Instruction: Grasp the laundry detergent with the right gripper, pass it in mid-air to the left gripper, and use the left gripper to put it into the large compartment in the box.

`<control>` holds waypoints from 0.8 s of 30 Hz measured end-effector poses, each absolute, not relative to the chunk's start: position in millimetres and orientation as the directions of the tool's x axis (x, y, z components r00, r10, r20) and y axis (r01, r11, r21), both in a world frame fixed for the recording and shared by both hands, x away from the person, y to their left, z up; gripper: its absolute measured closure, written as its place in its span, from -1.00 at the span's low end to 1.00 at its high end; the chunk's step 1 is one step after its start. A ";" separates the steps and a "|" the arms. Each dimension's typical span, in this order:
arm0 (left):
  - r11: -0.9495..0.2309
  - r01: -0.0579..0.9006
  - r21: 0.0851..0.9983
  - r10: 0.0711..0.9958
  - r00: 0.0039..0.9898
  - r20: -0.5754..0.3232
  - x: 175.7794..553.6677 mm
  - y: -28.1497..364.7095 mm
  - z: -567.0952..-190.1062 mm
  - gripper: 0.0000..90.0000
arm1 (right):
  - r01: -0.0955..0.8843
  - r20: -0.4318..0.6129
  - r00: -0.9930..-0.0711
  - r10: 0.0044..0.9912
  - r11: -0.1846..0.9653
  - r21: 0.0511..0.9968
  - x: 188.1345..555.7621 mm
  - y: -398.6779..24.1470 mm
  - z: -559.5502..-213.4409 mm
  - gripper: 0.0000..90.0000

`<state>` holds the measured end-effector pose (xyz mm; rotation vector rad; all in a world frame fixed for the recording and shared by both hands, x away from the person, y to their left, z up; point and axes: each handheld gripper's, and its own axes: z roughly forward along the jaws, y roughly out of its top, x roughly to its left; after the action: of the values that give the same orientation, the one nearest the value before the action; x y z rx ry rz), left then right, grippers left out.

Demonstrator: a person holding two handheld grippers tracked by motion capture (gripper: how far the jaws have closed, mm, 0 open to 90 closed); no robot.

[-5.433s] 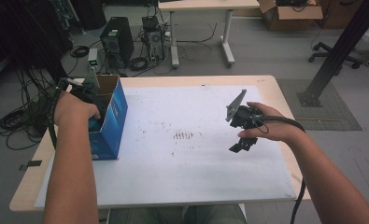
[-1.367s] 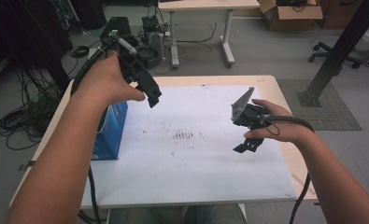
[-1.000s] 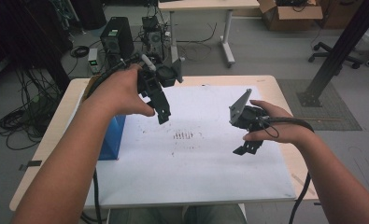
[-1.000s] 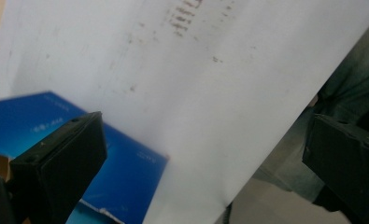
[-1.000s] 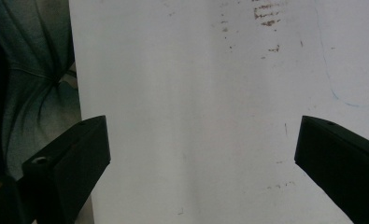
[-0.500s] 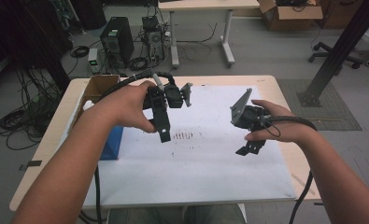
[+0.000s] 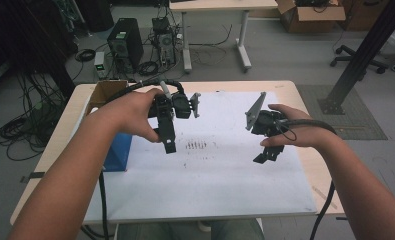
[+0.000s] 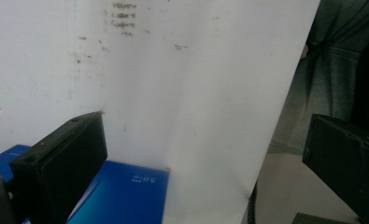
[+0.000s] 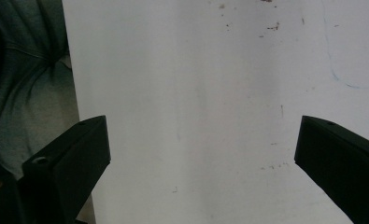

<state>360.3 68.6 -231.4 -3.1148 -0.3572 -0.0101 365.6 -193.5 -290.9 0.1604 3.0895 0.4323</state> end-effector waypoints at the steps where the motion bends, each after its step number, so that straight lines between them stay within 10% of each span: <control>1: -0.974 0.228 -0.006 0.228 0.974 0.006 361.3 69.5 -231.3 -0.99 | 0.098 -0.005 -0.995 0.103 0.957 0.273 367.0 -193.5 -290.1 -0.92; 24: -0.972 0.235 -0.005 0.235 0.972 0.013 360.1 75.4 -229.7 -0.99 | 0.089 -0.006 -0.996 0.094 0.959 0.270 369.4 -185.0 -285.3 -0.92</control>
<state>360.1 75.4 -229.7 -3.1130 -0.3709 -0.0192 369.4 -185.0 -285.3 0.1449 3.0907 0.4243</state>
